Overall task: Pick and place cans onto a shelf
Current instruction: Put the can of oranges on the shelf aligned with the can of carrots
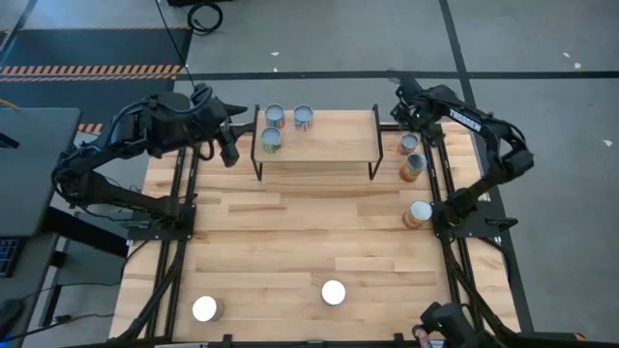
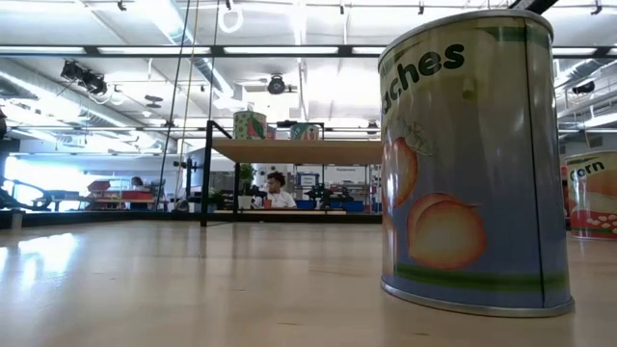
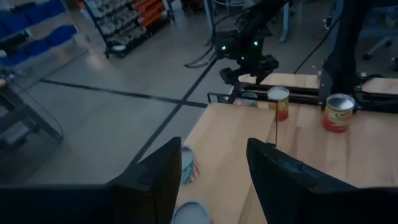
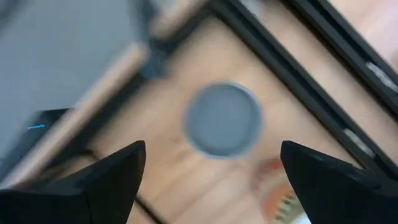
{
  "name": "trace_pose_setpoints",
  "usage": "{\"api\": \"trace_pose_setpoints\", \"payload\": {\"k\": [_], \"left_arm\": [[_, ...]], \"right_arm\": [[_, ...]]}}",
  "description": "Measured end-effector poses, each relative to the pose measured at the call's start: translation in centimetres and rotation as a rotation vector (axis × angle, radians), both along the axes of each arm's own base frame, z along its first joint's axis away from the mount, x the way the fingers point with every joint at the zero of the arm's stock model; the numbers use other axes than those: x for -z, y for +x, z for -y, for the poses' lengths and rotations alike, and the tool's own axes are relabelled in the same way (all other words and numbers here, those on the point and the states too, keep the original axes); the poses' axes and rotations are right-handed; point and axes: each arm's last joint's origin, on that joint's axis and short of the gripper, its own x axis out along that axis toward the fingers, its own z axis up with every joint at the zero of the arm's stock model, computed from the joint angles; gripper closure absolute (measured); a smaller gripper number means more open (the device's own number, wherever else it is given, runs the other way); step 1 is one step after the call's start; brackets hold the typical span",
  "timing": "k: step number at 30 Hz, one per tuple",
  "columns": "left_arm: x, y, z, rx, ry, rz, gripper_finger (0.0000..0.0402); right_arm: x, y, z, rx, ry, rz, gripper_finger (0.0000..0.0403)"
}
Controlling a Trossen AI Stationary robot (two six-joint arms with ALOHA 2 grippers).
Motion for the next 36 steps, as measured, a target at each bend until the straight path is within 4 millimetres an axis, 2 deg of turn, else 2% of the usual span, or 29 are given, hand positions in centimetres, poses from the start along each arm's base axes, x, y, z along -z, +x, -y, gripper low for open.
{"api": "trace_pose_setpoints", "payload": {"k": [5, 13, 21, 23, 36], "left_arm": [[0.5, -0.2, 0.0, -0.015, -0.046, -0.032, 0.0214], [0.8, -0.4, 0.0, -0.041, -0.09, -0.041, 0.0214], [0.8, -0.5, -0.3, -0.106, -0.056, -0.05, 0.0214], [0.8, -0.6, -0.5, -0.121, -0.046, -0.055, 0.0214], [0.7, -0.7, -1.7, -0.175, -0.037, -0.042, 0.0214]], "right_arm": [[1.6, 0.4, 1.1, 0.034, 0.019, -0.024, 0.002], [2.9, 0.1, 2.4, 0.075, 0.035, -0.006, 0.0005], [5.2, -0.2, 1.2, 0.224, 0.009, 0.063, 0.0003], [6.0, 0.0, 1.5, 0.228, -0.021, 0.099, 0.0004], [6.2, -0.5, 1.9, 0.268, -0.065, 0.059, 0.001]]}}
